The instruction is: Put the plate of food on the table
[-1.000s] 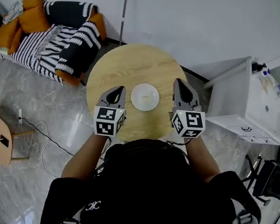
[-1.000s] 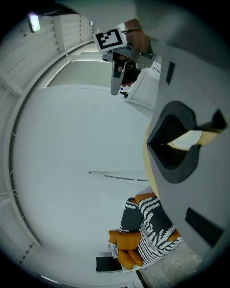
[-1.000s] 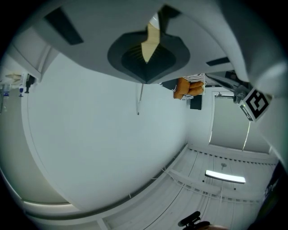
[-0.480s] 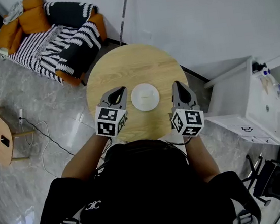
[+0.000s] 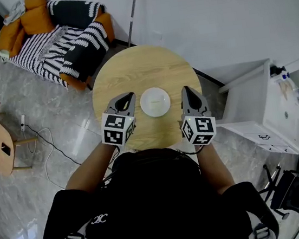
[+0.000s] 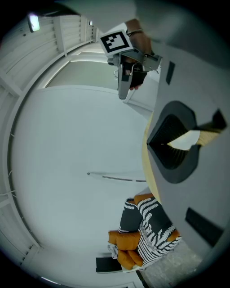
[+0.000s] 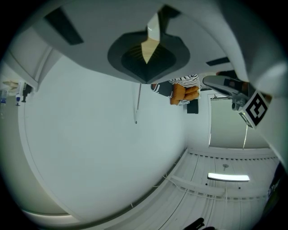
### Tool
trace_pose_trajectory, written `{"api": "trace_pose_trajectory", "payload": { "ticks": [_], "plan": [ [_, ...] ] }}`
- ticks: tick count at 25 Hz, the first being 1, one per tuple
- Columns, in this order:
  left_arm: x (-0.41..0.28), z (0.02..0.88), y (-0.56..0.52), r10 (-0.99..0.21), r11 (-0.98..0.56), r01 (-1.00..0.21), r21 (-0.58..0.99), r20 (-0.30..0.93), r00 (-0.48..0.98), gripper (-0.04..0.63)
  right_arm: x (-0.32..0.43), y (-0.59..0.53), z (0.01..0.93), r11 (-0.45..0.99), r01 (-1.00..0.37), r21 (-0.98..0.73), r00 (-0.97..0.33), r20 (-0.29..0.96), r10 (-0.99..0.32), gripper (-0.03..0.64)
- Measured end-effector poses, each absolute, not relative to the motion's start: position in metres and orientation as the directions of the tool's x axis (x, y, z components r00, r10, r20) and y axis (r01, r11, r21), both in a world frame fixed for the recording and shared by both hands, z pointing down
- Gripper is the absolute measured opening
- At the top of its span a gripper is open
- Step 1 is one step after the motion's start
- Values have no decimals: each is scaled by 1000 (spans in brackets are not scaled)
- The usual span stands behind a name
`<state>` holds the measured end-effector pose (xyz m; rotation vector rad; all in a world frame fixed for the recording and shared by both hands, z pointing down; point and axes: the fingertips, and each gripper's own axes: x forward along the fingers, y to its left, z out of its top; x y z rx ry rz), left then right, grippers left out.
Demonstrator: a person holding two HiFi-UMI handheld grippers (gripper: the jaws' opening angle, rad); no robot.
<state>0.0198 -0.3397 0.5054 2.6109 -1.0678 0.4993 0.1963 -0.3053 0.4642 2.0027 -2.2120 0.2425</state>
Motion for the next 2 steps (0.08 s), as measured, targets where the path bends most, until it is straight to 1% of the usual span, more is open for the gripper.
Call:
{"api": "trace_pose_trajectory", "payload": {
  "ticks": [2],
  "plan": [
    [20,505,-340,-619,-689,-714,121,414,667,8,195,-306,464,101,-995,-25,-104,217,-971,6]
  ]
}}
